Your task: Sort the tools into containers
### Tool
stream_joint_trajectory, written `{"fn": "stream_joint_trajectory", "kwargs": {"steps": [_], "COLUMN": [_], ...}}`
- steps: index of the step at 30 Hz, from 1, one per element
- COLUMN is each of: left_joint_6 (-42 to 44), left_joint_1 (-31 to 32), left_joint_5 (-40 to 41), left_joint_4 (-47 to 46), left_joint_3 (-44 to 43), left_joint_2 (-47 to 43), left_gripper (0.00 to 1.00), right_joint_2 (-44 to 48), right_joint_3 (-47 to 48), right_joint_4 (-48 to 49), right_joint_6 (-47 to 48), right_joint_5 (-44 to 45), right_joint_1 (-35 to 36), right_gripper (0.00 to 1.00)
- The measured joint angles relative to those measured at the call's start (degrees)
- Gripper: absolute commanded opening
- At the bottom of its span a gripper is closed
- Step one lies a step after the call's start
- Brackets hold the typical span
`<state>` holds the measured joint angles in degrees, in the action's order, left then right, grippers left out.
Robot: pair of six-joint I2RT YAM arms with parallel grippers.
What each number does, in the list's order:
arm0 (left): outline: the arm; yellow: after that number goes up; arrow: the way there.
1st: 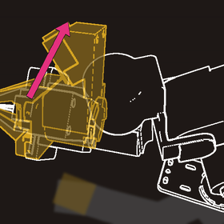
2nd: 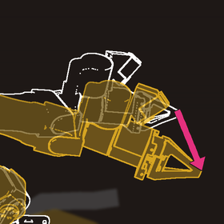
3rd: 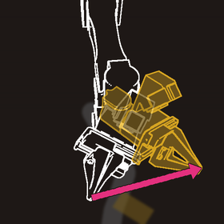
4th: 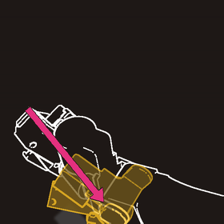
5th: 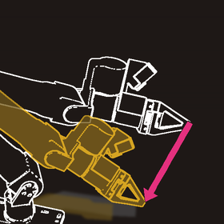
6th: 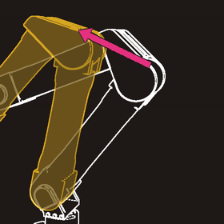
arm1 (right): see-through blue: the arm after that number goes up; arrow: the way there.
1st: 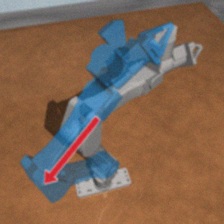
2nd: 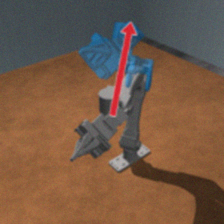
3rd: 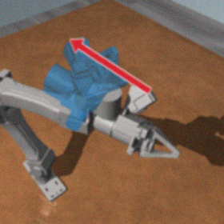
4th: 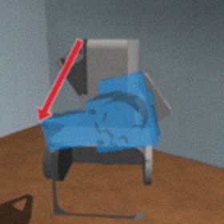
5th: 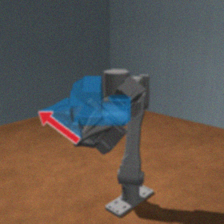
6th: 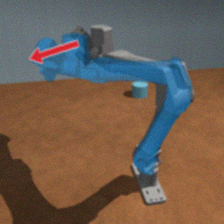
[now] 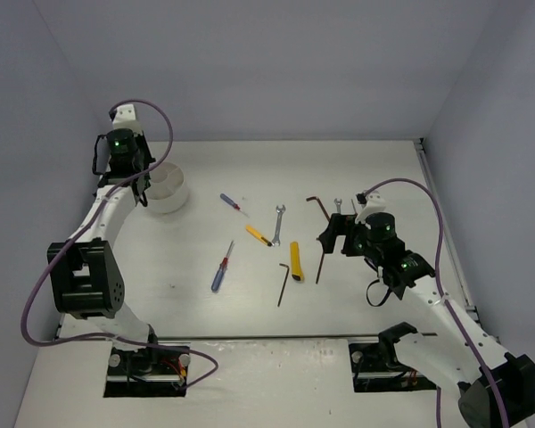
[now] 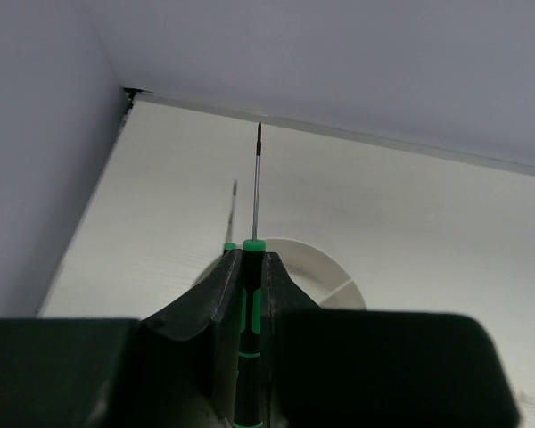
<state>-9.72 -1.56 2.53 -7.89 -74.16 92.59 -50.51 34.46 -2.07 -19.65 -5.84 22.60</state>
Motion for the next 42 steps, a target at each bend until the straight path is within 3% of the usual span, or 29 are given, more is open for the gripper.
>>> {"fn": "stream_joint_trajectory", "kwargs": {"steps": [9, 23, 38, 42], "left_joint_6": [2.4, 3.6, 5.2, 5.3], "left_joint_1": [-5.6, -5.9, -5.9, -6.0], "left_joint_5": [-4.2, -7.8, -8.5, -8.3], "left_joint_4": [-8.5, -18.2, -26.5, -28.3], "left_joint_3": [0.9, 1.0, 10.4, 11.9], "left_joint_2": [3.8, 13.1, 13.5, 13.5], "left_gripper": [0.00, 0.00, 0.00, 0.05], "right_joint_2": [-0.5, -4.1, -4.5, -4.5], "right_joint_3": [0.0, 0.0, 0.0, 0.0], "right_joint_4": [0.0, 0.0, 0.1, 0.1], "right_joint_6": [0.1, 0.2, 0.4, 0.4], "right_joint_5": [0.0, 0.0, 0.1, 0.1], "right_joint_1": [0.0, 0.0, 0.0, 0.0], "right_gripper": [1.00, 1.00, 1.00, 1.00]}}
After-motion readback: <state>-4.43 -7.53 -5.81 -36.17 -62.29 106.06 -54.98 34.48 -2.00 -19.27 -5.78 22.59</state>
